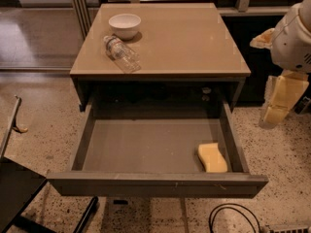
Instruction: Pick sponge from top drawer and place on counter
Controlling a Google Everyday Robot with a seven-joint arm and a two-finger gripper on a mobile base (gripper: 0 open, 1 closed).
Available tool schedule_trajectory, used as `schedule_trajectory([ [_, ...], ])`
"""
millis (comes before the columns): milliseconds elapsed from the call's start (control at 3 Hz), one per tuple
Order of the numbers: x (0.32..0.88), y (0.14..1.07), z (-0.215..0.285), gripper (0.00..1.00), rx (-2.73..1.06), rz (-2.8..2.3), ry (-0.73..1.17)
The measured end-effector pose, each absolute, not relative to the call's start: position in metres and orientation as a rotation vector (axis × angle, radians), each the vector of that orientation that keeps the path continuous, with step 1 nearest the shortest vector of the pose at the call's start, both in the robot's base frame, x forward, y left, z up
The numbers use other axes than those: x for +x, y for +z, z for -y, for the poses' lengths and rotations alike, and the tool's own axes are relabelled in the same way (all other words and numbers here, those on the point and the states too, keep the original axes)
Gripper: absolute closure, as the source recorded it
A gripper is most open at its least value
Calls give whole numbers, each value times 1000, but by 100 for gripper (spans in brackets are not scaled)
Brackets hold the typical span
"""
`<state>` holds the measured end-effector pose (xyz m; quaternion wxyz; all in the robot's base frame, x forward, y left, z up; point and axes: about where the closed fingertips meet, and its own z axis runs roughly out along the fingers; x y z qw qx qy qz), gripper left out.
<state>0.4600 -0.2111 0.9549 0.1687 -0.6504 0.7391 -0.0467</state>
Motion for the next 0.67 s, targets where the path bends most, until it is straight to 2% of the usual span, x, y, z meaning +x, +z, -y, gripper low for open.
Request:
schedule_trajectory([
  [667,493,878,191,0,-2365,-1713,-197],
])
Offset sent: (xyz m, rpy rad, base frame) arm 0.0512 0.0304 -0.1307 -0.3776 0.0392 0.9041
